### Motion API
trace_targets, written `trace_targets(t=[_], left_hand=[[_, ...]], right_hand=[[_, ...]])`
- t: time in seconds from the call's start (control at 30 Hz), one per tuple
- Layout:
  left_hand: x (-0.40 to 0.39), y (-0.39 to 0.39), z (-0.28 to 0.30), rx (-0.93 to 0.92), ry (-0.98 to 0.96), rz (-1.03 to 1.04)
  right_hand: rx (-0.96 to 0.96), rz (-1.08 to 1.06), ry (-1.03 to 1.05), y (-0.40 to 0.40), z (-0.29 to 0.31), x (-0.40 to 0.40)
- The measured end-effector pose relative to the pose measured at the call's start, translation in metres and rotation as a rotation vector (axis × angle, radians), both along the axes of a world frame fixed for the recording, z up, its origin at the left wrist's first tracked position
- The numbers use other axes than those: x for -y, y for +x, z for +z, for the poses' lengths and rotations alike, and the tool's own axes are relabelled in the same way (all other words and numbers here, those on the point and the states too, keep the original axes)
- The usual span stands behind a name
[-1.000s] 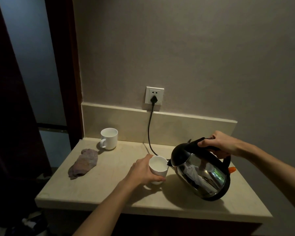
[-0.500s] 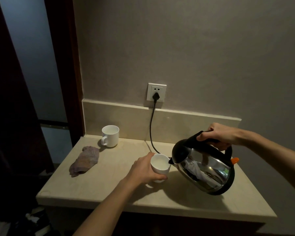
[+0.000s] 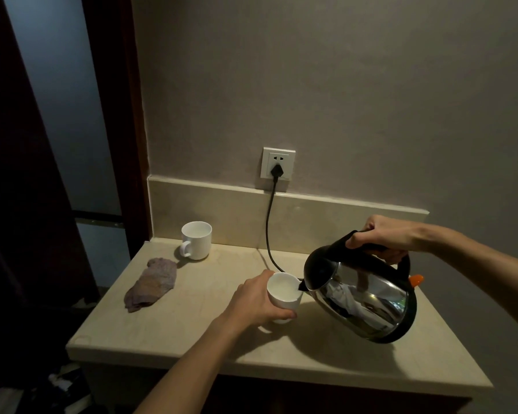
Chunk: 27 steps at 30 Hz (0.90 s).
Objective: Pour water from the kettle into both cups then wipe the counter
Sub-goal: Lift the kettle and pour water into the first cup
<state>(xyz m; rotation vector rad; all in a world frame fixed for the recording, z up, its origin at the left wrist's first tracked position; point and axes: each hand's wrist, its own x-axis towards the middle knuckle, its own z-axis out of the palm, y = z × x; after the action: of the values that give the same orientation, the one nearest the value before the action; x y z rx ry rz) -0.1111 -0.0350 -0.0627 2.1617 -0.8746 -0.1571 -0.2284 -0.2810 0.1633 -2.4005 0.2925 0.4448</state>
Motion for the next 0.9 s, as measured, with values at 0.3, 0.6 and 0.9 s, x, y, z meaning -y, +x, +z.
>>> trace_targets(t=[0.3,0.6,0.9], left_hand=[[0.000,0.001,-0.003,0.005,-0.014,-0.011],[0.001,0.002,-0.005,-0.005,-0.008,-0.008],[0.001,0.001,-0.005,0.000,-0.012,-0.004]], right_hand=[[-0.037,0.021,0.012,0.006,0.003,-0.002],[-0.042,0.007,-0.063,0.010,0.008,-0.006],[-0.066,0.009,-0.092,0.014,0.011,-0.009]])
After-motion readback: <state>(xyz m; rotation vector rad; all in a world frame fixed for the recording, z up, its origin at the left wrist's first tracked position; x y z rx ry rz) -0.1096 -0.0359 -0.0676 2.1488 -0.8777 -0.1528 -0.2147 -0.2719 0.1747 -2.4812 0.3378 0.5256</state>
